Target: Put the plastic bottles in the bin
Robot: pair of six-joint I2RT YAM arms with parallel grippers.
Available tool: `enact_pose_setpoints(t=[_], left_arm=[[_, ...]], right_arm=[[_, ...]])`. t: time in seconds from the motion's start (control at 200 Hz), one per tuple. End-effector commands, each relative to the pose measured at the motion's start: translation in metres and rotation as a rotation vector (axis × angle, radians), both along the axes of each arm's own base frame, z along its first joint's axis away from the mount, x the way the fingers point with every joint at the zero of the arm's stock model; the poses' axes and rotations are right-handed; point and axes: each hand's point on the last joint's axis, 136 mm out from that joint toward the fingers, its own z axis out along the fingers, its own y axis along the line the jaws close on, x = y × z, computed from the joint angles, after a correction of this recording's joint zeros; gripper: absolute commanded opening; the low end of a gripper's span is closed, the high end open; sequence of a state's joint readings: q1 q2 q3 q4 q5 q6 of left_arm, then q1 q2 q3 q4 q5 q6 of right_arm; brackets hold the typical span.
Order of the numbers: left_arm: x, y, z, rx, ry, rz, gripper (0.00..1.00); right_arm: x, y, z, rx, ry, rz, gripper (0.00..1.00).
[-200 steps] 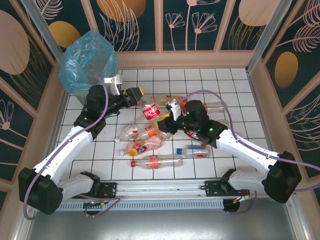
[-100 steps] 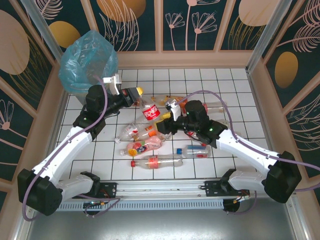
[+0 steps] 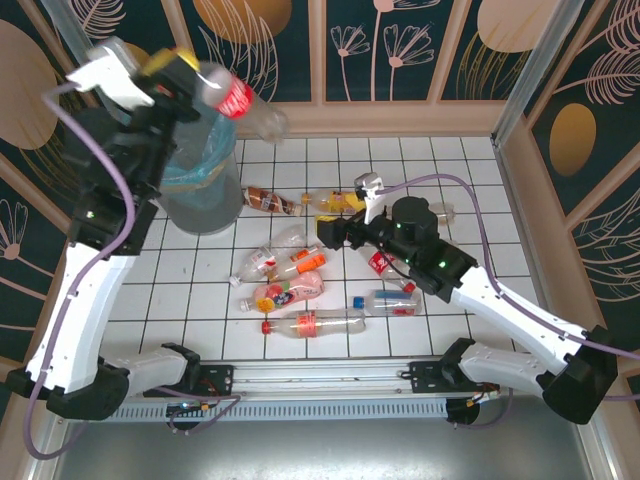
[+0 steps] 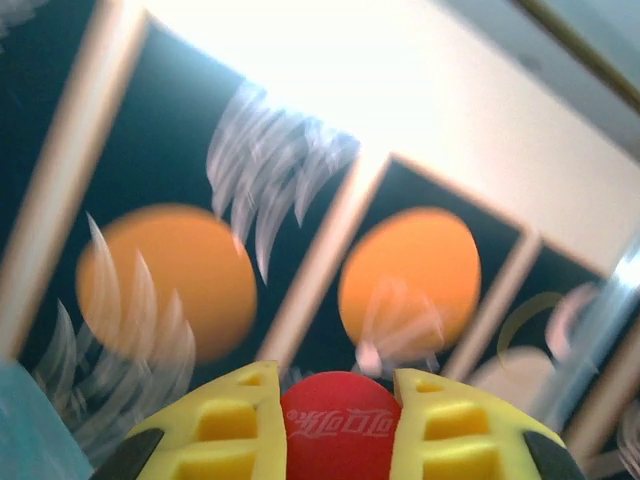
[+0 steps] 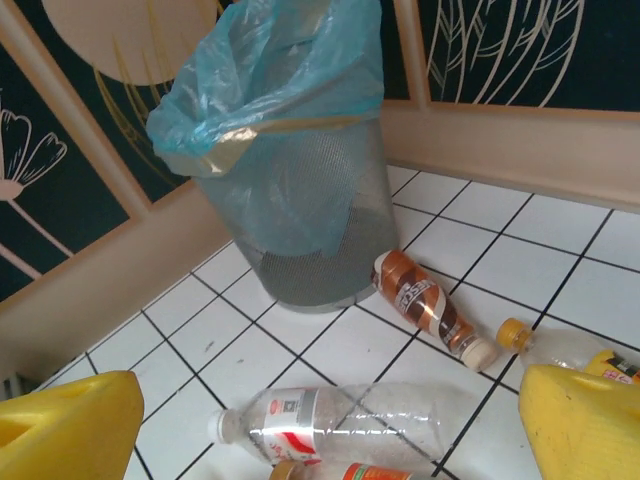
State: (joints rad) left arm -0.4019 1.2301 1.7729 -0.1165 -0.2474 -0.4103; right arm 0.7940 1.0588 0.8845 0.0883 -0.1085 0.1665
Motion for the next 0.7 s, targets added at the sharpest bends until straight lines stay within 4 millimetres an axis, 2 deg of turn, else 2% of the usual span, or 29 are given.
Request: enact_pose_setpoints(t=[0.0,0.125,0.295,0.385,0.52,0.691], left_arm=[[0.032,0.049,-0.009,0.115,0.094,0.329,0.00],[0.057,0.087,-0.009,0.143,0.128,0.480,0.00],[0.085,0.110,-0.031,0.230,0.203,0.599,0.00],[0.105,0.117,-0.056,0.262,0.242,0.618,0.00],[0.133,0.123,-0.105,0.283,0.288,0.619,0.00],[0.171,0.116,-0.163,0.306,0.360,0.518,0.00]], right_arm=[[0.005,-0.002,0.012,0.035,-0.014,-0.037,0.97],[0.002,-0.001,0.008,0.038,0.005,-0.025,0.97],[0.000,-0.001,0.001,0.026,0.022,-0.017,0.97],[0.000,0.000,-0.003,0.031,0.036,-0.014,0.97],[-0.002,0.004,-0.009,0.051,0.071,0.003,0.97],[-0.002,0.007,-0.018,0.059,0.106,0.011,0.97]])
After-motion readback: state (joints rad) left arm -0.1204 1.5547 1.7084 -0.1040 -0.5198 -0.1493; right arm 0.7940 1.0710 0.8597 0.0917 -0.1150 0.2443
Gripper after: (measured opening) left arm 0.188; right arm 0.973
